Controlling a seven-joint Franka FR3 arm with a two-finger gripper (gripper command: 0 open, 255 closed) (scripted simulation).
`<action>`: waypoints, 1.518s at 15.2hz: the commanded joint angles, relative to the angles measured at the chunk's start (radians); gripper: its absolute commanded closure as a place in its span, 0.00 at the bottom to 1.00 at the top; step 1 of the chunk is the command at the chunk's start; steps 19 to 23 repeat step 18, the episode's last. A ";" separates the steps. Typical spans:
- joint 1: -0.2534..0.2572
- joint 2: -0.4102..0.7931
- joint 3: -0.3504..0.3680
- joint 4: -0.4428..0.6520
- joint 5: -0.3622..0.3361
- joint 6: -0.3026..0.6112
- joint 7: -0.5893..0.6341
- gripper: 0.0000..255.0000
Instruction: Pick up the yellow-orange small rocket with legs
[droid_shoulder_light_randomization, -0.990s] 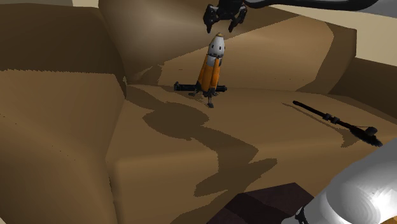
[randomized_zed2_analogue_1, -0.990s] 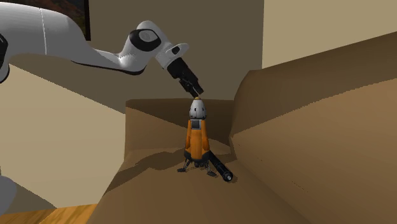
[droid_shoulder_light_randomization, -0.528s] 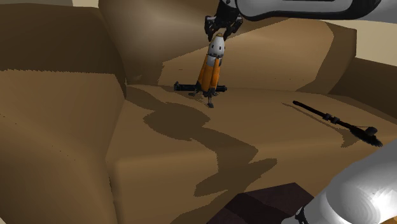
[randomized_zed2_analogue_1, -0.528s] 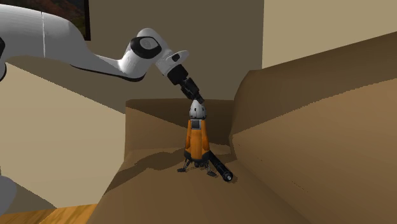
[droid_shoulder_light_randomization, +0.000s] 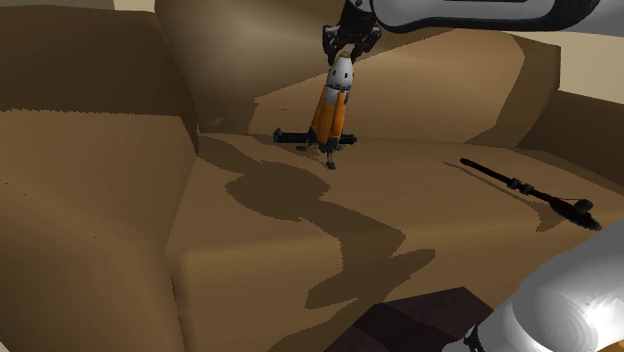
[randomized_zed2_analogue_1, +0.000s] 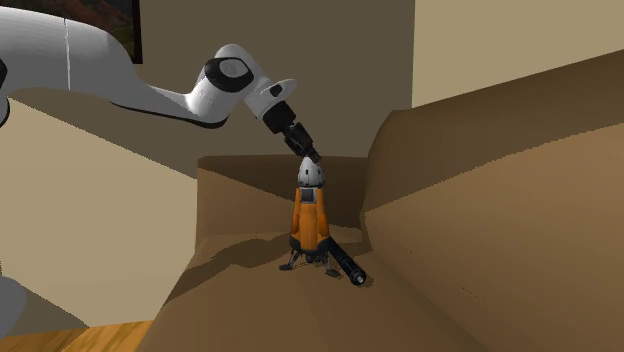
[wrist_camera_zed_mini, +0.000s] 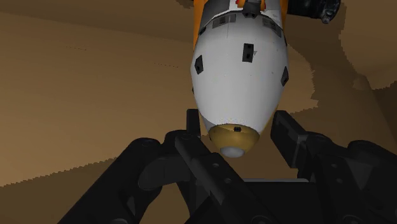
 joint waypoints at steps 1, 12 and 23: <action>0.000 0.002 0.000 -0.001 0.000 0.000 0.001 1.00; 0.004 0.055 0.014 0.201 0.004 -0.146 -0.054 1.00; 0.007 0.086 0.022 0.291 -0.002 -0.206 -0.072 1.00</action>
